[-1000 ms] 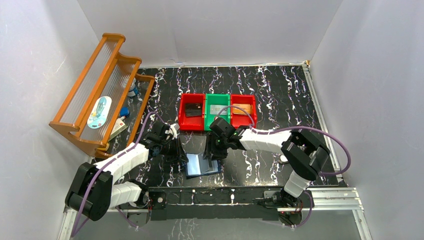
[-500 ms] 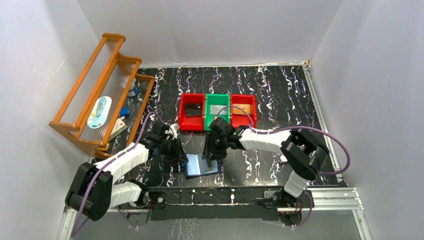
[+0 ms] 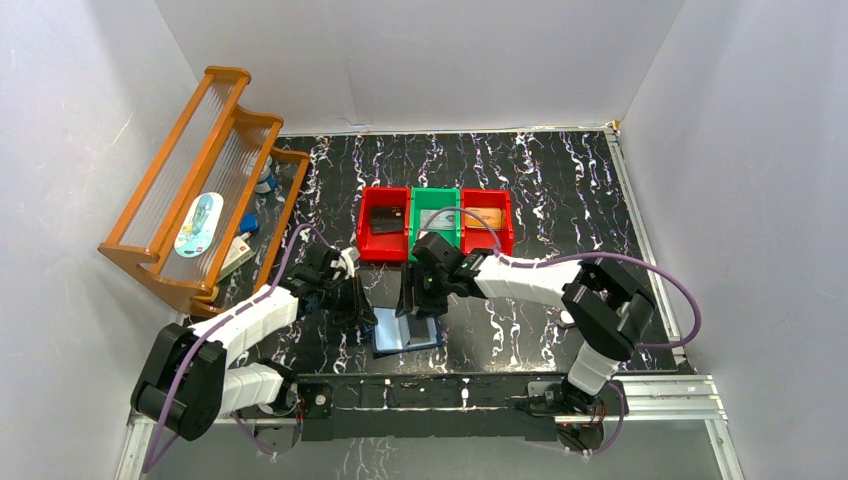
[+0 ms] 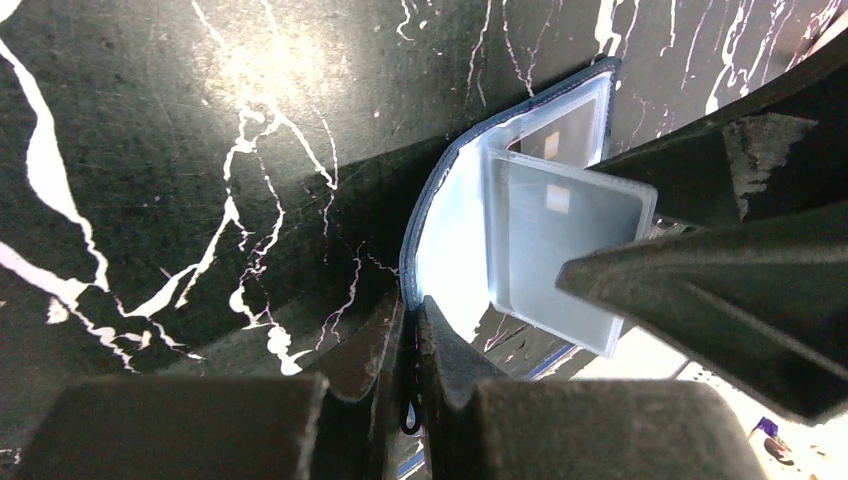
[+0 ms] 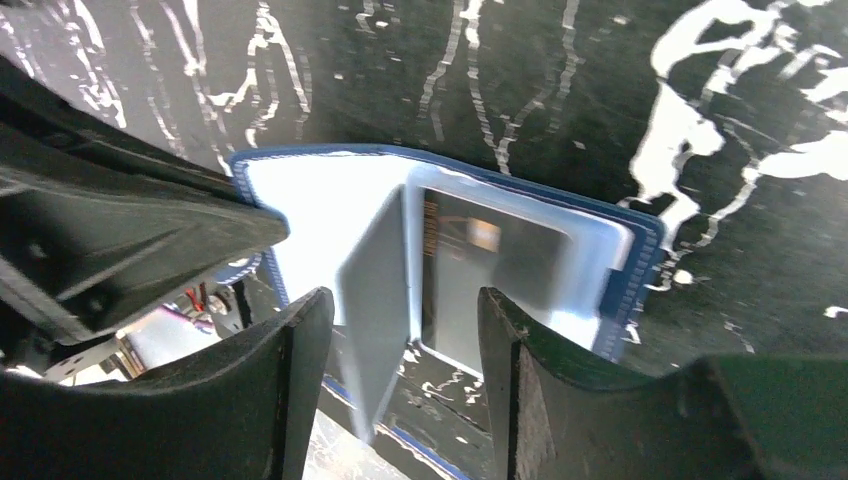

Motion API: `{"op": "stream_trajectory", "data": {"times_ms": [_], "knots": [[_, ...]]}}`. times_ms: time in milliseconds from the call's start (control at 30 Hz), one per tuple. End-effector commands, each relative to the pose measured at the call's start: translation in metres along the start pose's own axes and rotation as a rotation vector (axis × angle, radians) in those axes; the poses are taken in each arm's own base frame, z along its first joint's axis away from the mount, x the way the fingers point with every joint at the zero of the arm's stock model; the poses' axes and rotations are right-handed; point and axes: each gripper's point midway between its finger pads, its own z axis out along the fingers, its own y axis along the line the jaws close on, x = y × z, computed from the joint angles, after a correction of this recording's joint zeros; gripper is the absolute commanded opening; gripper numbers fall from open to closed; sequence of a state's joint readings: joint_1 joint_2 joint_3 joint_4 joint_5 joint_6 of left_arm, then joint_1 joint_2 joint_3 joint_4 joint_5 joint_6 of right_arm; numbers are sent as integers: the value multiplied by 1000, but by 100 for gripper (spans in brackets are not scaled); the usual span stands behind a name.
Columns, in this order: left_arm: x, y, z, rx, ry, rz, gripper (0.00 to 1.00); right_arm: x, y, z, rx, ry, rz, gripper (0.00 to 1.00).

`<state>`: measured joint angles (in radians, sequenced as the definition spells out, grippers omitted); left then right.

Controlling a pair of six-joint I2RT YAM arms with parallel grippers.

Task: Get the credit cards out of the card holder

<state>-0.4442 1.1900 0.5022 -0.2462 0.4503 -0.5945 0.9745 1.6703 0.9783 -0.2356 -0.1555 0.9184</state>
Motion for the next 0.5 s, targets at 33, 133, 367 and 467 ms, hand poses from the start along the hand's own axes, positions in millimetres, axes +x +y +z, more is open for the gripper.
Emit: {"op": "stream_trajectory", "data": {"times_ms": [33, 133, 367, 467], "knots": [[3, -6, -1, 30, 19, 0, 5, -10, 37, -5, -69, -28, -72, 65], [4, -5, -1, 30, 20, -2, 5, -9, 41, -6, -84, -31, -81, 68], [3, -5, -1, 30, 19, -2, 4, -3, 55, -7, -174, -6, -86, 70], [3, -5, -1, 29, 18, -2, 5, -1, 68, -9, -239, 5, -107, 70]]}}
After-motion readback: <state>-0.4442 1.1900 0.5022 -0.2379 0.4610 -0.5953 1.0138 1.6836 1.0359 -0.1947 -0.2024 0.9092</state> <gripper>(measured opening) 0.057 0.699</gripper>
